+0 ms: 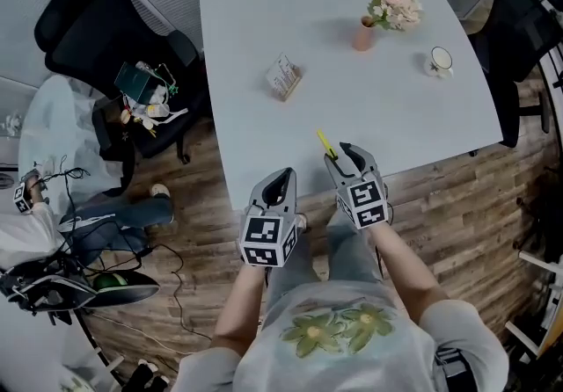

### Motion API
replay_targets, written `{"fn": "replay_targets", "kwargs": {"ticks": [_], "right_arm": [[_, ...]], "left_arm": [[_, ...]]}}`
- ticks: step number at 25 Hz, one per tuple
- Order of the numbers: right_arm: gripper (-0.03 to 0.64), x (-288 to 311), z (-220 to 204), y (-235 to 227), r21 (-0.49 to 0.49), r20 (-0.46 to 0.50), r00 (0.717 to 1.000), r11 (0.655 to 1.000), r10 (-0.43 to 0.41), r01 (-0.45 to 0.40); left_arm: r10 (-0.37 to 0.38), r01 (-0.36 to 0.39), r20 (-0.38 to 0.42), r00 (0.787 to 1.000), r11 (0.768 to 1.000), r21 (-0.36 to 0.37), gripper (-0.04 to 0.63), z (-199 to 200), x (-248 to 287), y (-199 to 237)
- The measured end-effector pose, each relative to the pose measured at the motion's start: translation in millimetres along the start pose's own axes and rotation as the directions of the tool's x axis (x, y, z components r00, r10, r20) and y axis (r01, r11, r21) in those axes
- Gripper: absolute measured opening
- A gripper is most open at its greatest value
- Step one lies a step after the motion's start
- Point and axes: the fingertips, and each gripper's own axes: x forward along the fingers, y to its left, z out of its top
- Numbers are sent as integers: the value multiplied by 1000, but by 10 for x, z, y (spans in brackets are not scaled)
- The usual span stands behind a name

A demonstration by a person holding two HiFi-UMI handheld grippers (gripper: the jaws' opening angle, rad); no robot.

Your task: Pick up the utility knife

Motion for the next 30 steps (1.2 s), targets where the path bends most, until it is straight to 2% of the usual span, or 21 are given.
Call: {"fn": "replay_targets", "kwargs": {"ticks": [15,23,30], "right_arm": [[176,448,-655,-100,17,-159,987,1000,-8,11],[175,581,-834,-131,36,-211,977,999,-17,25],[122,582,-895,-161,-7,-224,973,998,-55,55]], "left_arm": [[1,-1,-44,999,1000,-18,2,-197,158,22],[6,-7,-58,998,1000,-25,2,-252,184,1],[8,-10,-72,997,1000,-30,2,-335,181,-3]]}}
